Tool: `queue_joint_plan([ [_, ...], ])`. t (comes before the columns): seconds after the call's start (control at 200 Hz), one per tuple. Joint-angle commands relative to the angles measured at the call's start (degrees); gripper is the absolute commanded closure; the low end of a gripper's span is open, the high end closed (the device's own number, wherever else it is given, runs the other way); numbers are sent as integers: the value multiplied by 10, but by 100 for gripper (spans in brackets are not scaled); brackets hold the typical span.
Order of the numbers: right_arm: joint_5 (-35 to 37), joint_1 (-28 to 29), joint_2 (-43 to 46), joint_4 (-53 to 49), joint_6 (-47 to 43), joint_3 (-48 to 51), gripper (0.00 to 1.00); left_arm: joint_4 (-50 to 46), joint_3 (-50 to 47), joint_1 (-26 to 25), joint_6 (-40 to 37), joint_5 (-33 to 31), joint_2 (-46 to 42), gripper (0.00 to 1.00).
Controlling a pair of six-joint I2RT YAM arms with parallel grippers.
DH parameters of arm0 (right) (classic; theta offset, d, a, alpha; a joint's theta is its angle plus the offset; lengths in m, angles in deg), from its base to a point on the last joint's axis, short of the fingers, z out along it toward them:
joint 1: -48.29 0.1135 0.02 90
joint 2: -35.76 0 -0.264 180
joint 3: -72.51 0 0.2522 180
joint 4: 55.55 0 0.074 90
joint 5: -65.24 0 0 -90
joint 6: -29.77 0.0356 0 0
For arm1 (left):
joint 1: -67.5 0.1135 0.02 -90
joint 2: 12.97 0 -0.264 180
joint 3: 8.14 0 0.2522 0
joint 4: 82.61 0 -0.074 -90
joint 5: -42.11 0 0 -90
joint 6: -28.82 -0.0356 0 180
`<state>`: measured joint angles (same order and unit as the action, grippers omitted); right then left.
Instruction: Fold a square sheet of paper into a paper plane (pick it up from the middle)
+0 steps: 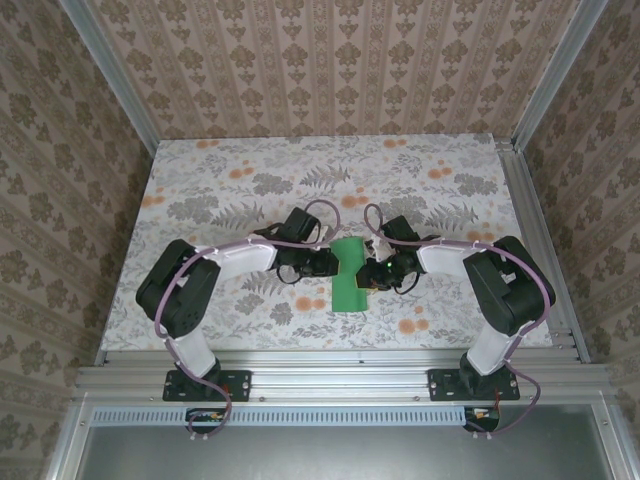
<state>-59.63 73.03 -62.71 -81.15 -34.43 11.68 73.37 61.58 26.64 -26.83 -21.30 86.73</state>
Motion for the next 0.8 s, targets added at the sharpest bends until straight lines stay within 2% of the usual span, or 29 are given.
queue_joint_plan([
  [0.0,-17,-3,-6,-5,-7,3,79,1,-11,-7,14,-3,-23,82],
  [0.795,-10,-3,-9,-8,-2,3,80,10,-43,-55,39,-9,-8,86],
])
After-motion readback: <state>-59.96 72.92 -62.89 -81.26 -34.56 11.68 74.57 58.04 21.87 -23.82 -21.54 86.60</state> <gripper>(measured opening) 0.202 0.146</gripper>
